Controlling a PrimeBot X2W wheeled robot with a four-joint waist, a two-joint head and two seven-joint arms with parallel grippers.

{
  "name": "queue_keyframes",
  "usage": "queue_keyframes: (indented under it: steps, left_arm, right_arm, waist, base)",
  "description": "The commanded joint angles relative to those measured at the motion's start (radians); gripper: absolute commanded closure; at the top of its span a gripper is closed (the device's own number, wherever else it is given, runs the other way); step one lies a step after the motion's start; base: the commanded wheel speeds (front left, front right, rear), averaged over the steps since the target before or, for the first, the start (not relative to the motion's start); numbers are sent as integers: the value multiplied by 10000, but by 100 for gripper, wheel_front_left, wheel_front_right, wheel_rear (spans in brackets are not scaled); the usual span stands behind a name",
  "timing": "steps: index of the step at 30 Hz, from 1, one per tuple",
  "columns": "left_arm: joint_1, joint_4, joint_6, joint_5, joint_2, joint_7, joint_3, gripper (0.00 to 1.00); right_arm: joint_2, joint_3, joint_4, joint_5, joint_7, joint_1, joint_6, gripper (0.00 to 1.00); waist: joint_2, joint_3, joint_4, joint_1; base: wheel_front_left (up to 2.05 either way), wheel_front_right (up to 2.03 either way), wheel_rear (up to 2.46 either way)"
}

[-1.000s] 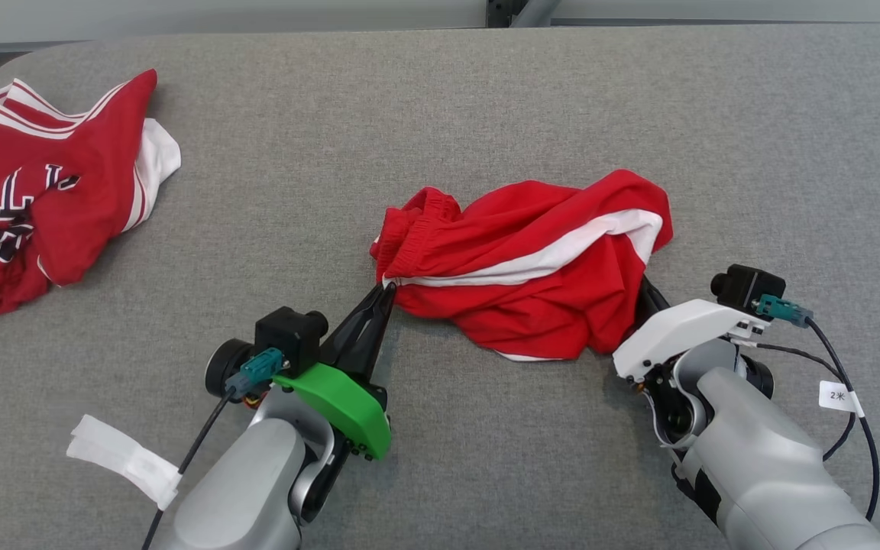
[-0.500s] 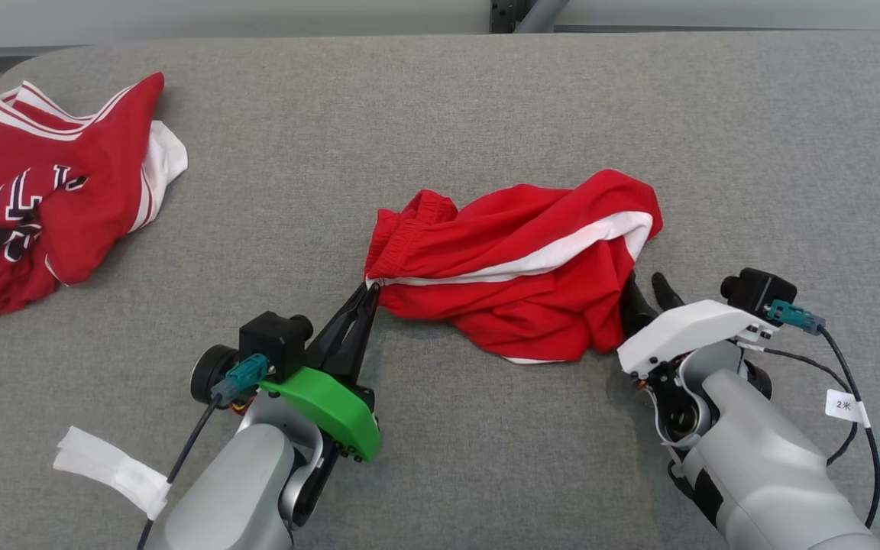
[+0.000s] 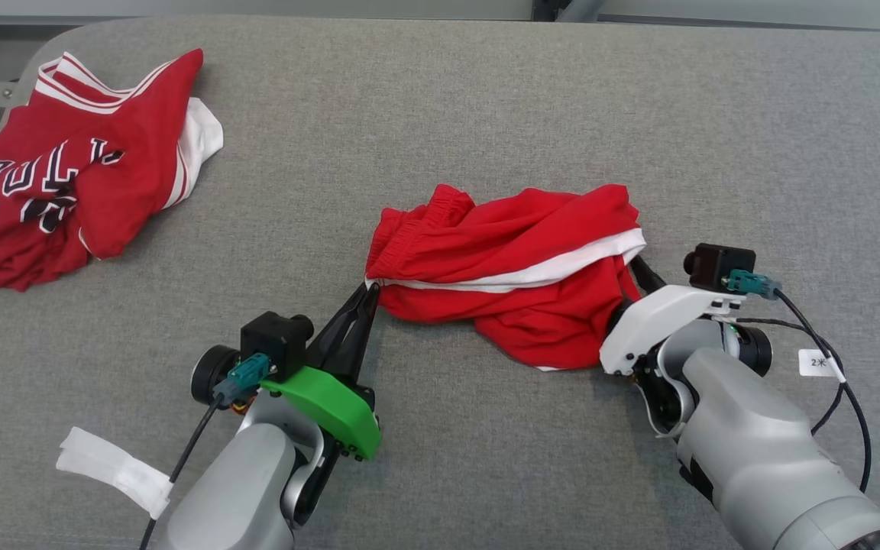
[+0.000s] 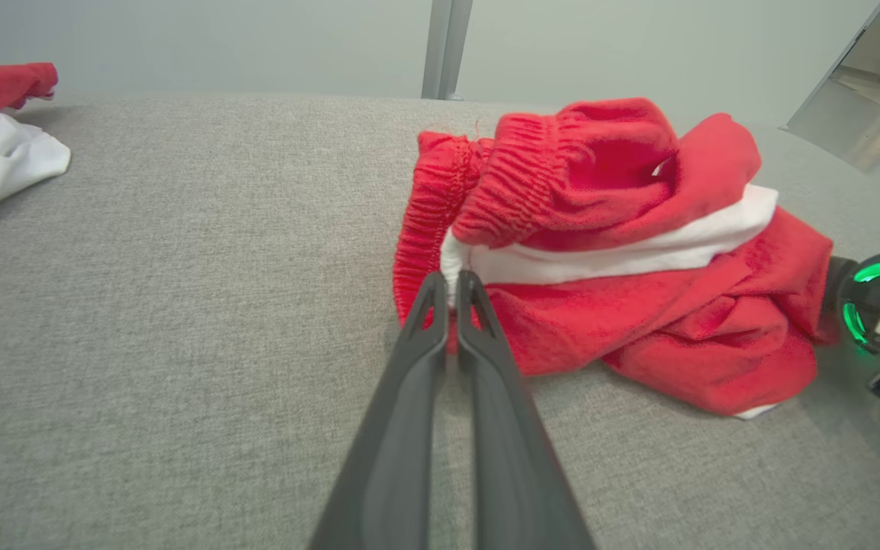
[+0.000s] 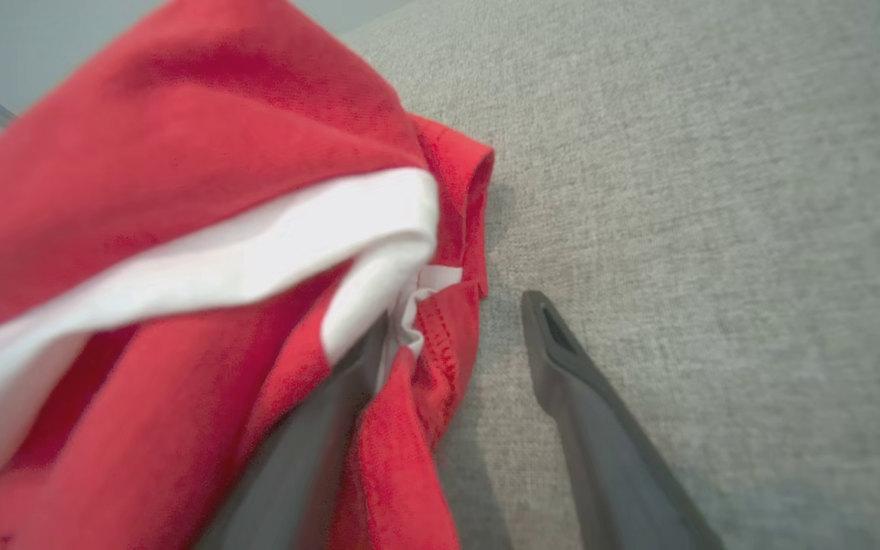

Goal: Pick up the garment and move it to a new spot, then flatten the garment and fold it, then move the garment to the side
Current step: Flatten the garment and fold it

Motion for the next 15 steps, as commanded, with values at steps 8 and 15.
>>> queue_keyframes:
  steps: [8,15]
  left_arm:
    - [321,-376,74,157,2,-32,657,100]
    - [718,-1192,-152,-39,232,-32,1591,100]
  right_arm:
    - [-493,-794,-741,-2462,105,48,7,100]
    - [-758,-3003,-3271,-4315,103,975,7,100]
  waist:
    - [0,-340,-221,0]
    - [0,-1031,-976,0]
  base:
    - [0,0,0]
    - [0,0,0]
